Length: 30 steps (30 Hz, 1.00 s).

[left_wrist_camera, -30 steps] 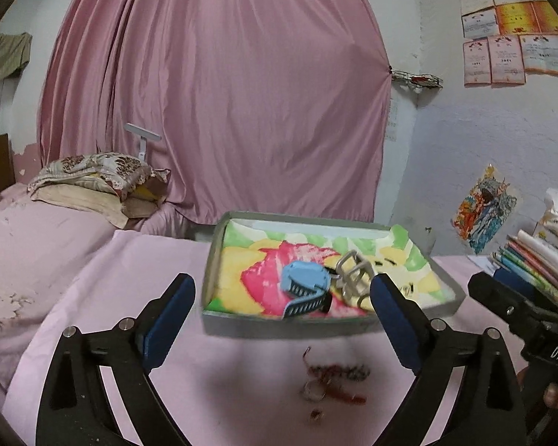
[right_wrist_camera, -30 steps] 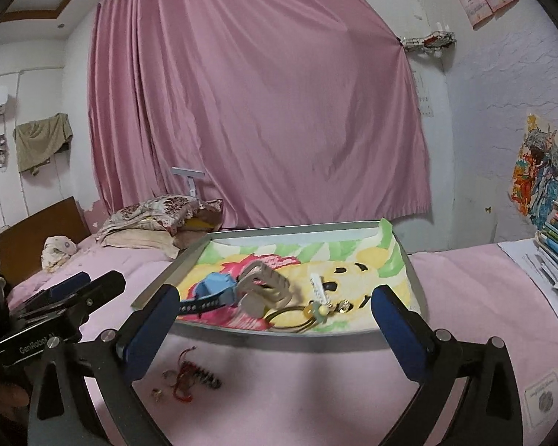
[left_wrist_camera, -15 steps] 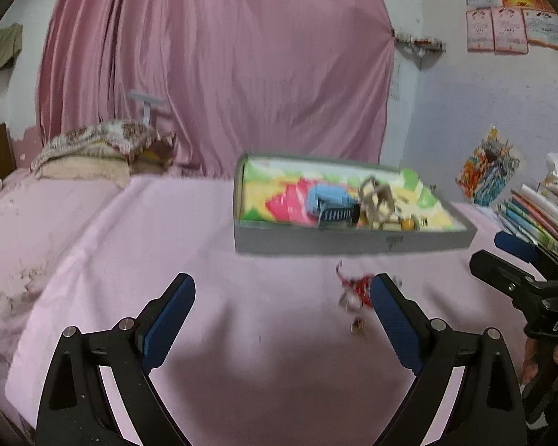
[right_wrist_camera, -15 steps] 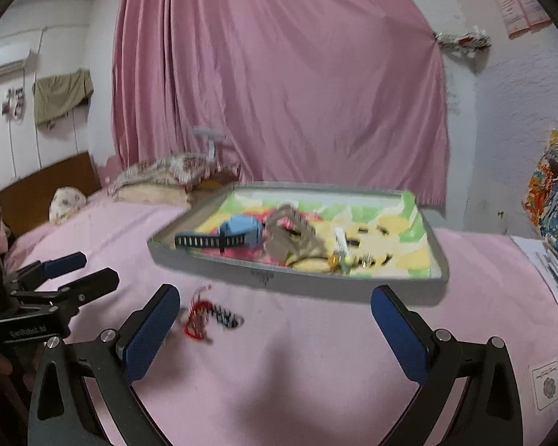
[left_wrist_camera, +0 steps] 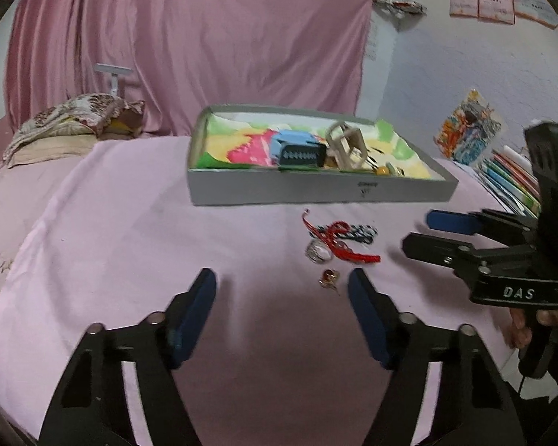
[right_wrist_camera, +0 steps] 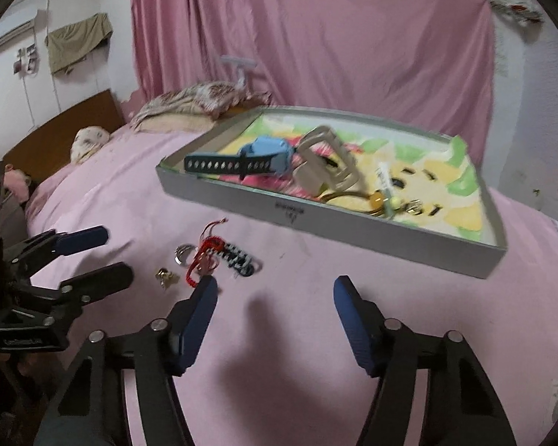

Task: Organize jewelry
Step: 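Grasp the small gold charm with the left gripper while the right gripper grasps the black-and-white beaded bracelet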

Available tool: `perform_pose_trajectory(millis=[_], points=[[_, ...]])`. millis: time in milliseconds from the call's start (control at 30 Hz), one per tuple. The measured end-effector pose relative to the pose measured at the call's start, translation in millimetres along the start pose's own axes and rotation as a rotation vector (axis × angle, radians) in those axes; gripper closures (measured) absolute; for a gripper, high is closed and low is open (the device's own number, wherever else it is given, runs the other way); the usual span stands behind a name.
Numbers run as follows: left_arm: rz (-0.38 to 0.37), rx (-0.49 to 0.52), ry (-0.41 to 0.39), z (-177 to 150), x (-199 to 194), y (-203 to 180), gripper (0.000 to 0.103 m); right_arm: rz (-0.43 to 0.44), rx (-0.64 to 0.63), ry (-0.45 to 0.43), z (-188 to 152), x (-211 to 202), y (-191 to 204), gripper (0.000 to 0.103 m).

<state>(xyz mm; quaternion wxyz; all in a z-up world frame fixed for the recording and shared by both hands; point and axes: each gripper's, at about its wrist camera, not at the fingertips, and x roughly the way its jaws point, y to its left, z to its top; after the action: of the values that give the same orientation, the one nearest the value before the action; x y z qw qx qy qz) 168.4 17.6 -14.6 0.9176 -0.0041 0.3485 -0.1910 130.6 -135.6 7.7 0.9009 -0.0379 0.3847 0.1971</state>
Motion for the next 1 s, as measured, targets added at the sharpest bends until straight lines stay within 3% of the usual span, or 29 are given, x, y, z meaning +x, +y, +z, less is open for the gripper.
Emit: perform_pose_trajectory(millis=[233, 433, 833, 1000], points=[[-0.032, 0.006, 0.064, 1.0, 13.3, -4.9, 0.062, 0.042, -0.057, 0.06, 10.8, 16.4, 1.6, 0.055], [-0.02, 0.007, 0.082, 6.5, 21.4, -9.5, 0.072, 0.088, -0.054, 0.115, 18.2, 29.5, 2.9, 0.058], [-0.037, 0.019, 0.101, 11.8, 32.5, -16.1, 0.093, 0.106, -0.091, 0.138, 28.5, 45.1, 11.1, 0.066], [-0.039, 0.002, 0.1, 14.1, 35.7, -15.1, 0.095, 0.113, -0.107, 0.14, 26.1, 42.5, 15.9, 0.083]])
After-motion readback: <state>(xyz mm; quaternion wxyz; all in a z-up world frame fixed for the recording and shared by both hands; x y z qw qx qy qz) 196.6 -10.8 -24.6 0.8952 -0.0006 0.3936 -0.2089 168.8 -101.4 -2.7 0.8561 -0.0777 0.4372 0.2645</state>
